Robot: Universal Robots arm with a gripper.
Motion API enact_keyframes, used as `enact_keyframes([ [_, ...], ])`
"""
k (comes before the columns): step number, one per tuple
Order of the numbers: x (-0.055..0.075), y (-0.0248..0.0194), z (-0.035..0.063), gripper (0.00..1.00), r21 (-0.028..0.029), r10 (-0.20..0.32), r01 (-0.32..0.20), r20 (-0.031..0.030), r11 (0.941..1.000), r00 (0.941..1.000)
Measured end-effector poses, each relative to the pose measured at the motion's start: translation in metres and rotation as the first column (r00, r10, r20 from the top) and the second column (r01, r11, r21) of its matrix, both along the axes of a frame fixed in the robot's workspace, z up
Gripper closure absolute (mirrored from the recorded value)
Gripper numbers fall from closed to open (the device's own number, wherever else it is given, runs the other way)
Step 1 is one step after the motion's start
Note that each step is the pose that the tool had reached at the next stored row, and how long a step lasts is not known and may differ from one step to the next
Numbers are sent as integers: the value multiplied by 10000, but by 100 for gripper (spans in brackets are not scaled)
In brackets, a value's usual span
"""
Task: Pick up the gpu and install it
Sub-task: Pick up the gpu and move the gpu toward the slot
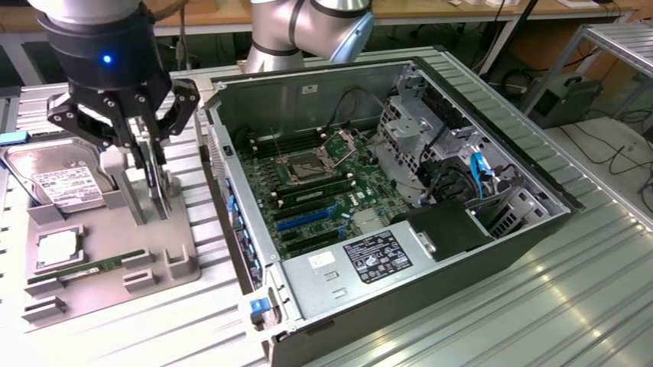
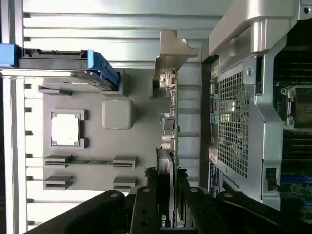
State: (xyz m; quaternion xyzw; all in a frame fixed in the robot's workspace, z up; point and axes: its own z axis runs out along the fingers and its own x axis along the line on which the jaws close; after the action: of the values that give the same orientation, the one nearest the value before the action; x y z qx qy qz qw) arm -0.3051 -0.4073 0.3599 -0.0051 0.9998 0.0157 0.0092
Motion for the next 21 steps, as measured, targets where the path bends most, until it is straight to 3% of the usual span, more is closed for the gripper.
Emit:
enact_keyframes([
  [2, 45, -41, 172, 74, 17, 24, -24, 0, 10000, 10000],
  [6, 120, -103, 397, 74, 72, 66, -66, 0, 10000, 10000],
  [8, 176, -137, 497, 74, 142, 83, -83, 1, 9999, 10000],
  [10, 234, -162, 560, 74, 245, 95, -95, 1, 9997, 10000],
  [12, 334, -191, 640, 74, 422, 111, -111, 4, 9990, 9999],
  [13, 384, -203, 671, 74, 483, 114, -114, 4, 9988, 9999],
  [14, 455, -216, 704, 74, 536, 121, -121, 3, 9985, 9999],
  [15, 630, -243, 746, 74, 608, 124, -124, 6, 9981, 9999],
  [17, 975, -279, 759, 74, 633, 123, -123, -2, 9979, 9999],
  [21, 1163, -285, 759, 74, 632, 123, -122, -26, 9979, 9999],
])
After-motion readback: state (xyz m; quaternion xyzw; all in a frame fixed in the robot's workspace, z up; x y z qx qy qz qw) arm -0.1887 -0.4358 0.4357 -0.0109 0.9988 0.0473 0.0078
